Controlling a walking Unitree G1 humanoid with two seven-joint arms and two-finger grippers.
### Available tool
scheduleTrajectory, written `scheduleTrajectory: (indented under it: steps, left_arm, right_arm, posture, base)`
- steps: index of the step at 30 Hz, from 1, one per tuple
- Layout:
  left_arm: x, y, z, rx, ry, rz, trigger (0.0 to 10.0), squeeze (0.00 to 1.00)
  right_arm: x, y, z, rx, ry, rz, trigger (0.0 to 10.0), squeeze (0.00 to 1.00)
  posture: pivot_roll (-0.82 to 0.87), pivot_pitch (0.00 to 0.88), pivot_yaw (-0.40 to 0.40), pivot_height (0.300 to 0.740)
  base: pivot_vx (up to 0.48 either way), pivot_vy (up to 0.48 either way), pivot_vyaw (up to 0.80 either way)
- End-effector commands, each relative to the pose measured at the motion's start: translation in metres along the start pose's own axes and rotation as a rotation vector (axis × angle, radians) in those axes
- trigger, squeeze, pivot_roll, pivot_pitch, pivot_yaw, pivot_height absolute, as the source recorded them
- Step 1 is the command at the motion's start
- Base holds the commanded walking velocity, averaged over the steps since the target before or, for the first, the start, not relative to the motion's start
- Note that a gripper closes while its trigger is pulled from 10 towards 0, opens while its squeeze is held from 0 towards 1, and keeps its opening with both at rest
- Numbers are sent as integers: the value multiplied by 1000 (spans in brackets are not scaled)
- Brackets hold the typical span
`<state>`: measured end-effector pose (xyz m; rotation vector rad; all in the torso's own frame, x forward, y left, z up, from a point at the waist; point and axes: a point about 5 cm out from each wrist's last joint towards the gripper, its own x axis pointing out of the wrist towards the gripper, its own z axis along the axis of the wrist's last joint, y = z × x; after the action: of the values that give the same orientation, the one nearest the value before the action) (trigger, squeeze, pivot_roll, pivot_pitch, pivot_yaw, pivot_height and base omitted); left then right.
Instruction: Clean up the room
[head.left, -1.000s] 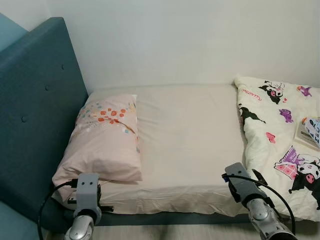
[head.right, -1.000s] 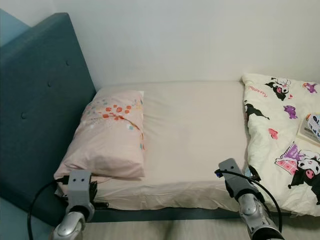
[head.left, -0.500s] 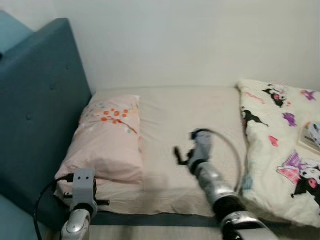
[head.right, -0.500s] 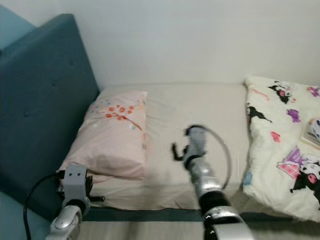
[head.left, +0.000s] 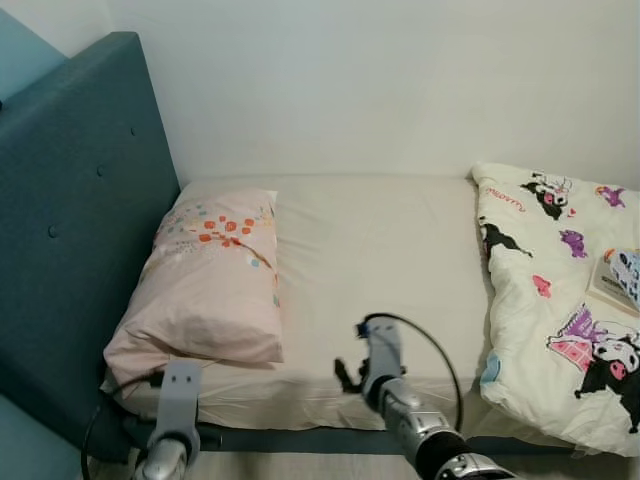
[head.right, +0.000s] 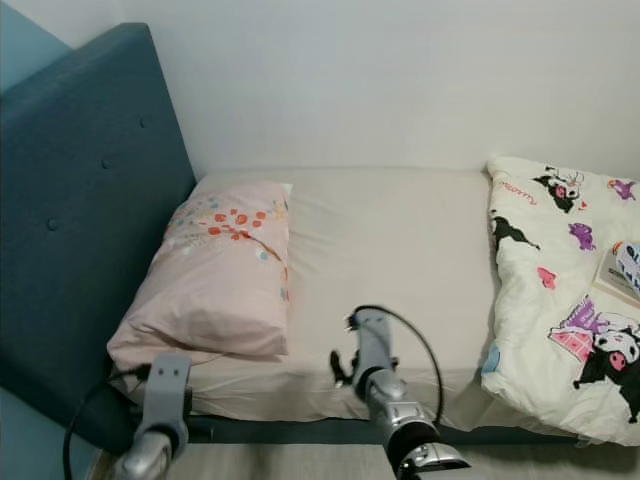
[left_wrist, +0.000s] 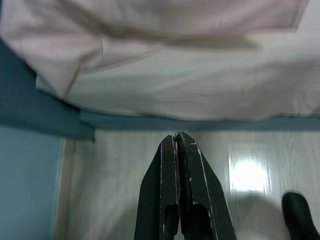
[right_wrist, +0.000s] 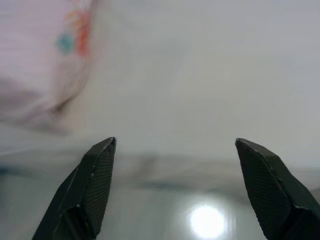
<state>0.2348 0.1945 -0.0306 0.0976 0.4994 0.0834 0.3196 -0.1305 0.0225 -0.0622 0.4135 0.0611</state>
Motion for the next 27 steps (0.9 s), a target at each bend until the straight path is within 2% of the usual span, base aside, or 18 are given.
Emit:
scheduleTrajectory:
  steps: [1, 2, 3, 4, 9, 13, 14, 15, 21, 22, 23, 27]
  left_arm:
    - [0, 2, 0, 9, -11, -2, 10000, 0]
    - [-1, 0, 8, -22, -69, -28, 10000, 0]
    - [-1, 0, 8, -22, -69, -28, 10000, 0]
    - [-3, -3, 14, -49, -118, -53, 10000, 0]
    - [-6, -9, 24, -57, -198, -83, 10000, 0]
    - [-8, -18, 30, -47, -265, -86, 10000, 0]
    - [-8, -18, 30, -47, -265, -86, 10000, 0]
    - [-9, -21, 30, -45, -270, -109, 10000, 0]
    - [-10, -23, 36, -54, -305, -137, 10000, 0]
    - [-10, -23, 38, -50, -316, -140, 10000, 0]
    - [-10, -23, 40, -51, -322, -145, 10000, 0]
    - [-9, -22, 41, -45, -321, -150, 10000, 0]
  right_arm:
    - [-2, 3, -4, -31, -10, -6, 10000, 0]
    - [-3, 2, -8, -44, 3, 56, 10000, 0]
    - [-3, 2, -8, -44, 3, 56, 10000, 0]
    - [-5, 0, -12, -25, 14, 93, 10000, 0]
    - [-10, -4, -22, -12, 29, 137, 10000, 0]
    - [-20, -4, -41, 14, 36, 184, 10000, 0]
    - [-20, -4, -41, 14, 36, 184, 10000, 0]
    - [-22, -6, -44, -23, 30, 145, 10000, 0]
    - [-22, -11, -39, -41, -21, 116, 10000, 0]
    - [-22, -13, -38, -43, -31, 114, 10000, 0]
    - [-22, -14, -36, 1, -50, 138, 10000, 0]
    - [-21, -17, -33, -26, -58, 109, 10000, 0]
  posture:
    - [10, 81, -6, 740]
    - [9, 79, 0, 740]
    - [9, 79, 0, 740]
    - [5, 75, 3, 740]
    - [3, 59, 1, 740]
    - [1, 46, -4, 740]
    - [1, 46, -4, 740]
    - [-1, 44, -4, 740]
    - [-2, 48, -5, 740]
    - [-2, 48, -5, 740]
    - [-2, 49, -6, 740]
    - [-4, 49, -6, 740]
  base:
    - [0, 0, 0]
    - [0, 0, 0]
    - [0, 0, 0]
    - [0, 0, 0]
    - [0, 0, 0]
    - [0, 0, 0]
    - [0, 0, 0]
    - [0, 0, 0]
    - [0, 0, 0]
    - [0, 0, 0]
    - [0, 0, 0]
    - [0, 0, 0]
